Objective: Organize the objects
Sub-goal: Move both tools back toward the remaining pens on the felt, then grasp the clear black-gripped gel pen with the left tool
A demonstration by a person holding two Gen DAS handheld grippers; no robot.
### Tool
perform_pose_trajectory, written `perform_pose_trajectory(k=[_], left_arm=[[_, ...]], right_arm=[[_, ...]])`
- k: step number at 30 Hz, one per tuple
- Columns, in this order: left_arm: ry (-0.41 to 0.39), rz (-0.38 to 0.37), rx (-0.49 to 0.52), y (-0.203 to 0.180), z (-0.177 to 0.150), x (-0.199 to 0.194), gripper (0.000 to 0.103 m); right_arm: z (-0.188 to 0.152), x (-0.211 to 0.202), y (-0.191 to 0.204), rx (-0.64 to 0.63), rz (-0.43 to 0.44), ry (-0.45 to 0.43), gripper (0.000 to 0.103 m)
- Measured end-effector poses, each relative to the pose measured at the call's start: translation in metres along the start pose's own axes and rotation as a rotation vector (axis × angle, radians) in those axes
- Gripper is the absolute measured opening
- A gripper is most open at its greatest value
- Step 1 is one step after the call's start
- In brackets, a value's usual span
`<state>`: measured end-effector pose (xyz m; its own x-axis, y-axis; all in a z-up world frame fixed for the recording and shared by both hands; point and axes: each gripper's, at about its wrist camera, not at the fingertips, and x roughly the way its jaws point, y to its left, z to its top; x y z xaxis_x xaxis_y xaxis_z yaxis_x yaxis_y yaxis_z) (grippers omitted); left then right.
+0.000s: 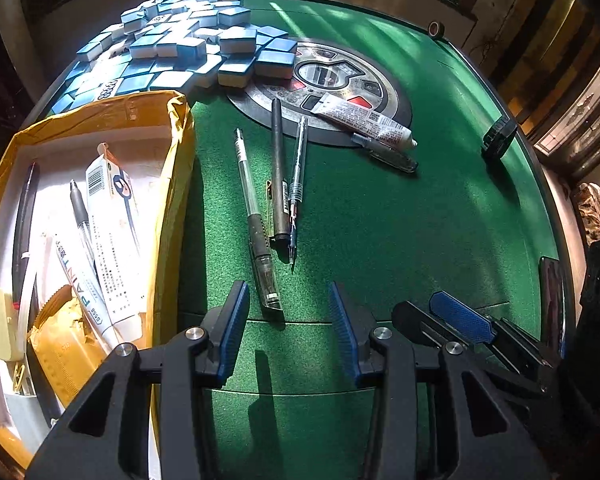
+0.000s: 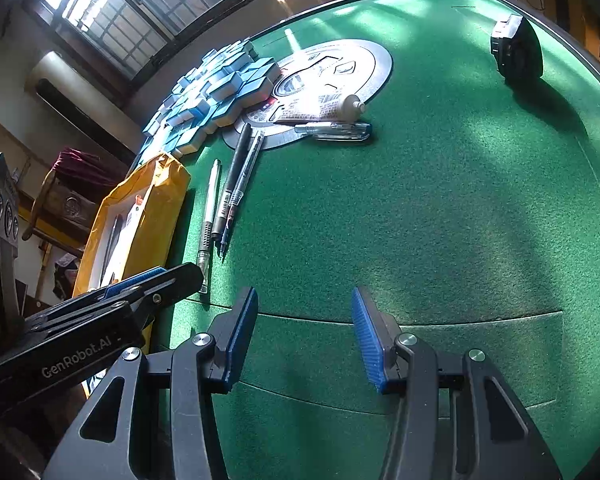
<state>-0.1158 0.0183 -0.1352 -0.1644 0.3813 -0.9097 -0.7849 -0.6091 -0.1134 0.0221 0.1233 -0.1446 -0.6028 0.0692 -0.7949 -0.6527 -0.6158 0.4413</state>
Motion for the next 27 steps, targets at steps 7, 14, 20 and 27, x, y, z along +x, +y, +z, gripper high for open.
perform_pose_trajectory(k=[7,14,20,27], left_arm=[[0.043,0.019,0.007,0.004,0.004,0.024,0.02],[0.043,0.014,0.039,0.008,-0.002,0.019,0.007],[0.062,-0.014,0.035,0.008,-0.02,0.01,0.007],[0.083,-0.065,0.006,0.016,-0.046,-0.002,0.007]], right_arm=[[0.0,0.001,0.0,-0.001,0.0,0.0,0.044],[0.0,0.001,0.001,-0.008,-0.012,-0.002,0.044],[-0.001,0.001,0.005,-0.013,-0.027,-0.001,0.044],[0.005,0.006,0.007,-0.002,0.008,0.009,0.043]])
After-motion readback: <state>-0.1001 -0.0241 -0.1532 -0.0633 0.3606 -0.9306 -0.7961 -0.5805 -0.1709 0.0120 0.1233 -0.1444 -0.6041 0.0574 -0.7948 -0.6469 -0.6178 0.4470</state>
